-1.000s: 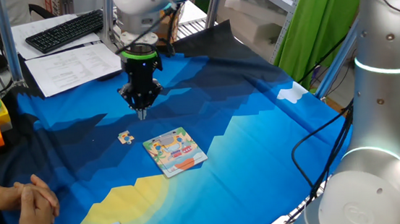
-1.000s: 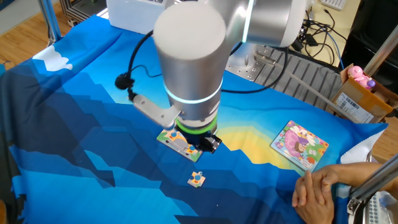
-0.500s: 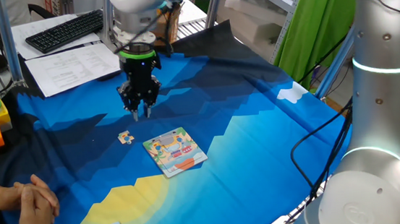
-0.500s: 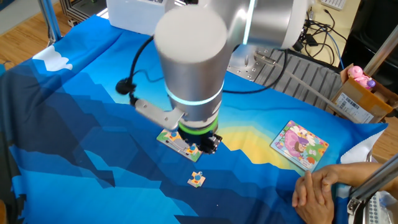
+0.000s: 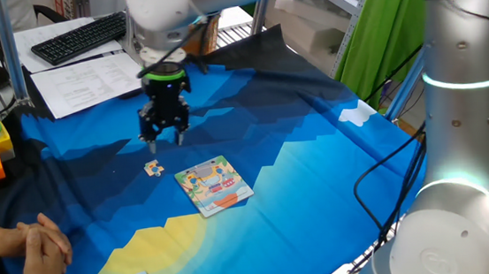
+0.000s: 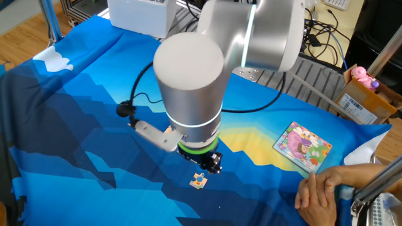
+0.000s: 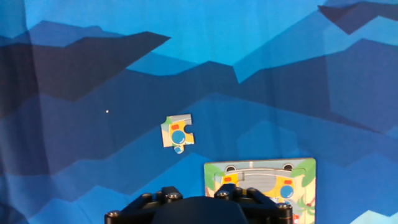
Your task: Assemble one piece of a puzzle
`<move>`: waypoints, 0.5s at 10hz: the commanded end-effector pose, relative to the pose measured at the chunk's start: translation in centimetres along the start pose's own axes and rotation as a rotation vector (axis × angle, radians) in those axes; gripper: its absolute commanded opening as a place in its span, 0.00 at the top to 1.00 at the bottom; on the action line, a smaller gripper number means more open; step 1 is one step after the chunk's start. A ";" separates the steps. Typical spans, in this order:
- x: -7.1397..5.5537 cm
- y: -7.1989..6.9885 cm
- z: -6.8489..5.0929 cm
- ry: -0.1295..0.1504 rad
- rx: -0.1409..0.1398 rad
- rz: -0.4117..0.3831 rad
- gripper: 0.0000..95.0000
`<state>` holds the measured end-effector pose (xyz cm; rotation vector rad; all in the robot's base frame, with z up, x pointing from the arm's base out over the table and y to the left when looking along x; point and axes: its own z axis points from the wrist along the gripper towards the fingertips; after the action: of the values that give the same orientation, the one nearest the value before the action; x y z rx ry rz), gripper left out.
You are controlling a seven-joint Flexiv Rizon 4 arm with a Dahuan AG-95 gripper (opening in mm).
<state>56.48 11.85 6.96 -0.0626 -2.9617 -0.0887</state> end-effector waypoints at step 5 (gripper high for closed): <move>-0.8 0.6 2.3 -0.030 -0.005 -0.025 0.40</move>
<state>57.44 12.82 4.30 -0.0266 -2.9850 -0.1051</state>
